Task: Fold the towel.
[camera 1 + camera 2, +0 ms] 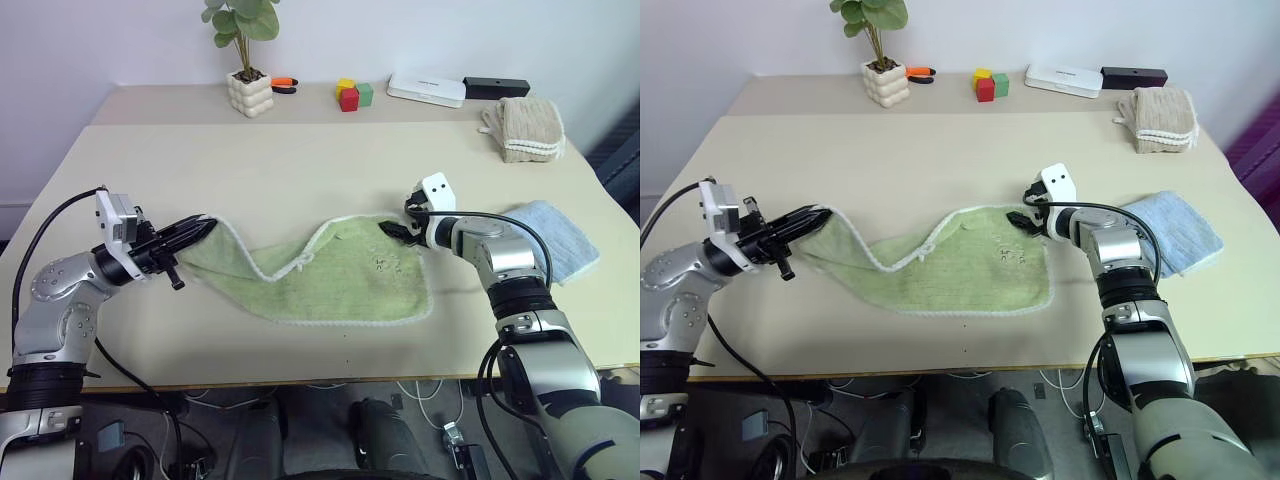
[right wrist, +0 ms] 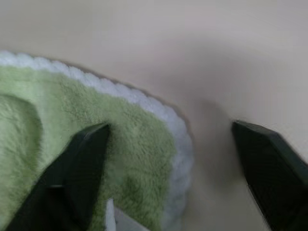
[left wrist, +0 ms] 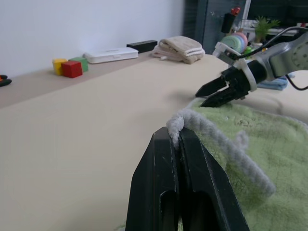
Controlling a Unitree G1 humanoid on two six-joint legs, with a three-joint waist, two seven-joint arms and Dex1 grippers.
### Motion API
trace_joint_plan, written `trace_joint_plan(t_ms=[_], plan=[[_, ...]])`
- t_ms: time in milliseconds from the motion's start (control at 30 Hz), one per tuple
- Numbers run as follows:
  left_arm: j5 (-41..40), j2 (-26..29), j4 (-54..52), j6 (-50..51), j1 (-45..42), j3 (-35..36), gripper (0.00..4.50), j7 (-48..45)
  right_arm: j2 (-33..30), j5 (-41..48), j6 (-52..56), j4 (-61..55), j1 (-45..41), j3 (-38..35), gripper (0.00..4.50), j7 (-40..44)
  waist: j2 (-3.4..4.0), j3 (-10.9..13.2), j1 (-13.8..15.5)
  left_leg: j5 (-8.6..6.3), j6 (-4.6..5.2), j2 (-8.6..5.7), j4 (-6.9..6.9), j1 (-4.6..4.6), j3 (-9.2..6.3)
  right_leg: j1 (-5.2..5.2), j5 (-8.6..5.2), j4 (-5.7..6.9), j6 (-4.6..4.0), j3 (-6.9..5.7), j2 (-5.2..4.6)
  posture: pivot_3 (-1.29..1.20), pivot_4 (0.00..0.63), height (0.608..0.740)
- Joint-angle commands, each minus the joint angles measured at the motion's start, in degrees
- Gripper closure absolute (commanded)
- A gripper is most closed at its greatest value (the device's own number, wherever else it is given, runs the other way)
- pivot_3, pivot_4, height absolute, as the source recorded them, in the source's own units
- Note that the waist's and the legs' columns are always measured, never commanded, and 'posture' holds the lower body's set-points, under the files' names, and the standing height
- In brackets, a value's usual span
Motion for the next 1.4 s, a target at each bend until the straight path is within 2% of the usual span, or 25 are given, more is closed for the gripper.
trace_joint_plan(t_ms=[33,167,200,467,633,800,967,1133,1267,1400], plan=[[0.5,-0.4,-2.1,0.4,-0.5,1.6,4.5,0.3,0.2,-1.4,0.4,2.9,-0.7,0.9,2.32,0.5,-0.01,0.0,0.0,0.0,0.0,0.0,0.0,0.0,0.0,0.0,0.0,0.0,0.0,0.0,0.0,0.0,0.15,0.74],[1.2,-0.8,-1.9,0.7,-0.7,1.8,4.5,0.4,0.2,-1.2,0.5,2.5,-1.0,0.7,4.32,1.6,-0.05,0.0,0.0,0.0,0.0,0.0,0.01,0.02,-0.01,0.03,0.0,0.0,0.0,0.0,0.01,0.0,0.15,0.74],[1.5,-0.9,-1.5,1.0,-0.7,1.7,4.5,0.6,0.2,-1.0,0.6,1.6,-0.9,0.8,4.47,2.0,-0.06,-0.1,0.1,0.0,0.0,0.0,0.01,0.02,-0.01,0.04,0.0,0.0,0.0,0.0,0.0,0.0,0.15,0.74],[2.8,-1.0,-1.0,5.3,-1.2,1.8,4.5,4.1,-2.5,0.9,-0.8,-5.5,1.0,-2.8,4.47,2.2,-0.04,0.0,0.2,0.0,0.0,0.0,0.0,-0.01,-0.01,0.02,0.0,0.0,0.0,0.0,-0.01,0.0,0.15,0.74],[3.2,-0.6,4.1,10.6,-3.1,2.8,4.5,7.2,-8.3,4.4,-0.7,-18.0,7.1,-7.2,4.47,5.9,-0.01,0.0,0.3,0.0,0.0,-0.02,0.0,-0.02,-0.02,0.0,0.0,-0.01,0.01,-0.01,-0.02,0.0,0.15,0.74],[5.3,-2.4,9.7,9.5,-7.7,2.9,4.5,10.2,-9.6,6.4,0.6,-22.2,8.9,-9.0,4.47,6.2,-0.02,0.0,0.1,0.0,0.0,0.0,0.0,0.0,-0.04,0.0,0.0,0.0,0.0,0.0,0.03,0.0,0.15,0.74],[13.1,-6.2,22.6,-0.6,-18.1,-0.4,4.5,11.8,-5.6,4.3,-4.1,-17.1,4.7,-7.7,4.47,2.8,-0.02,0.0,0.2,0.0,0.0,-0.03,0.01,-0.01,-0.04,0.0,0.0,0.0,0.01,0.0,0.04,0.0,0.15,0.74],[20.7,-7.8,44.4,-11.3,-35.3,-1.5,4.5,16.5,-2.1,1.0,-14.8,-3.5,-5.2,-6.8,4.47,-0.7,-0.06,0.0,0.2,0.02,-0.03,-0.05,0.04,-0.05,-0.05,-0.02,0.01,0.0,0.03,-0.01,0.04,0.0,0.15,0.74],[28.0,-5.7,57.6,-21.5,-48.1,-3.5,4.5,20.4,-2.6,-2.2,-26.9,11.1,-17.8,-7.9,4.47,-7.8,-0.04,0.0,0.1,0.02,-0.03,-0.07,-0.04,-0.15,-0.03,-0.14,0.01,-0.06,0.03,-0.01,0.02,0.0,0.15,0.74],[30.2,-1.7,63.3,-27.4,-55.6,-2.4,4.5,20.7,-5.3,-0.7,-37.0,16.5,-22.9,-10.9,4.47,-7.9,-0.04,0.0,0.0,0.02,-0.04,-0.06,-0.23,-0.21,-0.01,-0.25,0.01,-0.2,0.04,-0.01,0.02,0.0,0.15,0.74]])
